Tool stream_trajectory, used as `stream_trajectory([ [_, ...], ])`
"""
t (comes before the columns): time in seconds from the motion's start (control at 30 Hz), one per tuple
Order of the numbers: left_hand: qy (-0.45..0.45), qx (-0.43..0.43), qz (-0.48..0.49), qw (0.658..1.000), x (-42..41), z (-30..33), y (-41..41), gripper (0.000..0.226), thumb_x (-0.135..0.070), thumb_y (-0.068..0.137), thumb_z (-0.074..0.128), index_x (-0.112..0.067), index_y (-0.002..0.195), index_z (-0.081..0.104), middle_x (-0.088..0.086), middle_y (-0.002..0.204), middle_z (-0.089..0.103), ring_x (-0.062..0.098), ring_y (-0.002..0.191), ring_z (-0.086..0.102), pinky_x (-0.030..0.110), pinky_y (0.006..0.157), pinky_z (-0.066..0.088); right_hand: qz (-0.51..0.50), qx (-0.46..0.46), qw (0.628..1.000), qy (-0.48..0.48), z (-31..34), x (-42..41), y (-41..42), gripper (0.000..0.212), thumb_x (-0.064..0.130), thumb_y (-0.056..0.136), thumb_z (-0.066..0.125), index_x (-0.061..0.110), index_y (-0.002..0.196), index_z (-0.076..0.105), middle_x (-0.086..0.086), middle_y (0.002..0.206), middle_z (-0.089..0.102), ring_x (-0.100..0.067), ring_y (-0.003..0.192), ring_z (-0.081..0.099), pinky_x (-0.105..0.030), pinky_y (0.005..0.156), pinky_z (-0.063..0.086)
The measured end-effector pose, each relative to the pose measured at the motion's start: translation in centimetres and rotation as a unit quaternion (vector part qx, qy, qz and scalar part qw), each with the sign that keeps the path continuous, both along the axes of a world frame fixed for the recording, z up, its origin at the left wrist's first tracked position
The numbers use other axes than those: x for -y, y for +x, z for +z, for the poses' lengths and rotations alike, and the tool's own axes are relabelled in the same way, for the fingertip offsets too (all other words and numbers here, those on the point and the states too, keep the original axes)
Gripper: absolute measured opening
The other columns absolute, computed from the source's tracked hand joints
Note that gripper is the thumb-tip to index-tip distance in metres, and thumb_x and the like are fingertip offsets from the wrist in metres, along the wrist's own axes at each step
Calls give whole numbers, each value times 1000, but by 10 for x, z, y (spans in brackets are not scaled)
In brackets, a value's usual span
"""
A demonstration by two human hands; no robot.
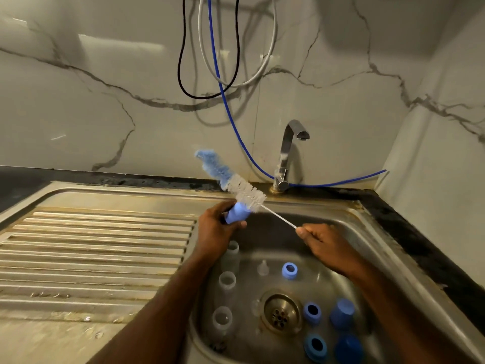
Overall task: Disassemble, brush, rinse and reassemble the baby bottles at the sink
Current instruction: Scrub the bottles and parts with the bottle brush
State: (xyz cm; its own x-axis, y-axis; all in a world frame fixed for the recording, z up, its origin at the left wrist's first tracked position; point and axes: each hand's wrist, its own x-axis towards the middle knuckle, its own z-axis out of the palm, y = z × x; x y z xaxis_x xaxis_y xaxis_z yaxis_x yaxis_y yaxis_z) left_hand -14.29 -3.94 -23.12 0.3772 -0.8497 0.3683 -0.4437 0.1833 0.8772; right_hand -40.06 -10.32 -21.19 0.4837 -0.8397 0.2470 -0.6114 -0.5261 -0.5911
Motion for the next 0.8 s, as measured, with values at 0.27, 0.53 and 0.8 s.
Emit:
stream_trajectory([
  [0.27, -12, -39, 19, 999, 1, 1, 5, 49, -18, 79, 84, -35, 120, 62, -17, 111, 66, -2, 102, 63, 28, 94, 55, -17, -7, 1000, -16, 4, 5, -10, 41, 33, 104, 49, 10, 71, 60, -1, 62, 55, -5, 56, 49, -32, 63, 44],
  [0.53, -3, -14, -12, 1000, -1, 3, -11, 49, -16, 82, 81, -24, 127, 62, -15, 115, 65, 1, 104, 63, 2, 77, 49, 0, -7, 1000, -1, 4, -4, 8, 39, 33, 105, 47, 18, 72, 61, -1, 65, 58, -9, 60, 54, -30, 64, 46],
  [0.8, 4, 15, -26, 1000, -5, 5, -8, 50, -16, 85, 79, -26, 130, 61, -15, 119, 64, -7, 98, 59, 5, 81, 49, 12, 6, 1000, 0, 0, -2, 6, 40, 32, 104, 48, 14, 70, 59, 2, 61, 53, -3, 56, 48, -30, 61, 45],
])
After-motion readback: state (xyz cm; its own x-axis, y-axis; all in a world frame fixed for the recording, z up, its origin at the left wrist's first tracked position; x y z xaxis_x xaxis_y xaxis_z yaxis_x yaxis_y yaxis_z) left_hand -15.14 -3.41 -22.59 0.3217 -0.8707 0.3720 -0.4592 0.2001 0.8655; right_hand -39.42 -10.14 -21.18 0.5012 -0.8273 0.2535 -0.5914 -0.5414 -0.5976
